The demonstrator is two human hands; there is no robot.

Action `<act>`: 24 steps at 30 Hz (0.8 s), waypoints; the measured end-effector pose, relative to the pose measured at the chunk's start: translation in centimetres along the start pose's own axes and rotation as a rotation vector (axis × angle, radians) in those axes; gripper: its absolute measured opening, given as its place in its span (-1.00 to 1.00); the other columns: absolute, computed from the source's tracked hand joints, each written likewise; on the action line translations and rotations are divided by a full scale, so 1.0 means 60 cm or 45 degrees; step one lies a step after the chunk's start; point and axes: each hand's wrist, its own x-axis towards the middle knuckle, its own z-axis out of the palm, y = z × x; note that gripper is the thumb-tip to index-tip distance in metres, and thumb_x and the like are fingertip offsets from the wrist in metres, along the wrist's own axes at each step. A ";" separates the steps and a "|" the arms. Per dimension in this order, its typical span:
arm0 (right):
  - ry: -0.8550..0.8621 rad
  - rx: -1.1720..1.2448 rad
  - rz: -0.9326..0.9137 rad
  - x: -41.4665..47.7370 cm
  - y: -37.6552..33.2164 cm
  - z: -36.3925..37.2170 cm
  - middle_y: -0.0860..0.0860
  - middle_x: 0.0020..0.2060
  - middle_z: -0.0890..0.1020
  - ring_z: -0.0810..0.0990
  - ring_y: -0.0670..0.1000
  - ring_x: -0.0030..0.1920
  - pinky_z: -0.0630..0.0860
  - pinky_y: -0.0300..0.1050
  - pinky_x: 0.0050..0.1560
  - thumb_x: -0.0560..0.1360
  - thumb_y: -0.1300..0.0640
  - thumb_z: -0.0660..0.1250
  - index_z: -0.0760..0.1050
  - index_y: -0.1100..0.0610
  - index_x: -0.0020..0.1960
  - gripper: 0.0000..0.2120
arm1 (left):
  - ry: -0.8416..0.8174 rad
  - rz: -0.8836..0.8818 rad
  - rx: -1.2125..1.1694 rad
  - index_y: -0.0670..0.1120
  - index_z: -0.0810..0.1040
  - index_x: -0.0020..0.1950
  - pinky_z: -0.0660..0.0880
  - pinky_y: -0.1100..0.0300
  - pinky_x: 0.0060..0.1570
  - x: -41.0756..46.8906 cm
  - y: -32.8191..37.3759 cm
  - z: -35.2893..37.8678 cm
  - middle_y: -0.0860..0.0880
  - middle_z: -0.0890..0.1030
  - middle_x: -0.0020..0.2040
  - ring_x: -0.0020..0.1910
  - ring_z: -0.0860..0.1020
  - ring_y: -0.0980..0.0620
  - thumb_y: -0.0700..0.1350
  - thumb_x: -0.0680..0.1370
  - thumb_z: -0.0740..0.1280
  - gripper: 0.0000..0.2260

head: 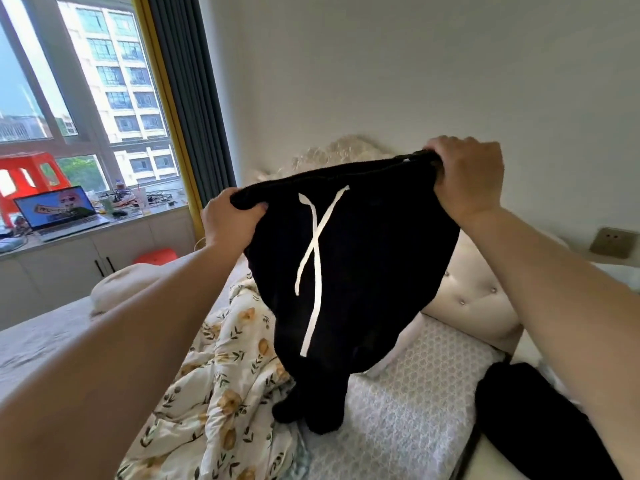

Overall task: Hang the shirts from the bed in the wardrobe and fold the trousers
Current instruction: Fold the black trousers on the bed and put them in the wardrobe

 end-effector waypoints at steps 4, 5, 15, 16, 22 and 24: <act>-0.102 -0.148 -0.134 -0.030 0.008 0.020 0.06 -0.13 0.64 0.50 0.17 0.01 0.15 0.02 0.07 0.42 0.28 0.30 0.60 0.12 0.00 -0.80 | -0.049 -0.008 -0.048 -0.03 0.59 -0.05 0.40 0.20 -0.06 -0.025 -0.026 0.003 0.06 0.56 -0.17 -0.10 0.51 0.04 -0.06 0.43 0.46 -0.85; -0.081 -0.162 -0.142 -0.035 0.008 0.024 0.06 -0.12 0.63 0.49 0.17 0.05 0.13 0.03 0.10 0.39 0.29 0.32 0.62 0.13 -0.03 -0.81 | 0.011 -0.009 -0.126 0.00 0.58 -0.05 0.40 0.22 -0.04 -0.033 -0.030 0.002 0.06 0.56 -0.11 -0.09 0.51 0.07 -0.08 0.43 0.45 -0.87; -0.109 0.381 -0.281 -0.088 -0.024 0.045 0.09 -0.08 0.58 0.50 0.26 0.04 0.23 0.02 0.11 0.32 0.18 0.37 0.65 0.06 -0.31 -0.90 | -0.175 0.301 -0.481 0.21 0.43 -0.10 0.35 0.58 -0.19 -0.124 -0.049 -0.005 0.32 0.58 -0.20 -0.17 0.51 0.41 -0.21 0.50 0.39 -0.70; -0.128 0.453 -0.257 -0.088 -0.034 0.044 0.09 -0.07 0.58 0.49 0.25 0.05 0.24 0.02 0.09 0.33 0.18 0.37 0.66 0.07 -0.30 -0.90 | -0.210 0.348 -0.485 0.18 0.45 -0.08 0.36 0.57 -0.16 -0.130 -0.046 -0.005 0.34 0.57 -0.17 -0.14 0.51 0.40 -0.20 0.49 0.39 -0.74; -0.274 0.796 -0.267 -0.087 -0.093 0.032 0.03 -0.01 0.55 0.41 0.11 0.03 0.27 -0.10 0.03 0.39 0.24 0.42 0.67 0.02 -0.26 -0.86 | -0.532 0.376 -0.732 0.05 0.51 -0.03 0.45 0.47 -0.12 -0.157 -0.031 0.006 0.22 0.62 -0.12 -0.10 0.57 0.28 -0.27 0.48 0.39 -0.77; -0.371 0.866 -0.273 -0.088 -0.114 0.026 -0.01 0.00 0.54 0.41 0.10 0.06 0.31 -0.06 0.10 0.40 0.25 0.43 0.67 0.00 -0.24 -0.84 | -0.607 0.358 -0.826 0.02 0.54 -0.03 0.46 0.44 -0.07 -0.164 -0.020 0.016 0.19 0.64 -0.07 -0.05 0.58 0.26 -0.34 0.46 0.39 -0.74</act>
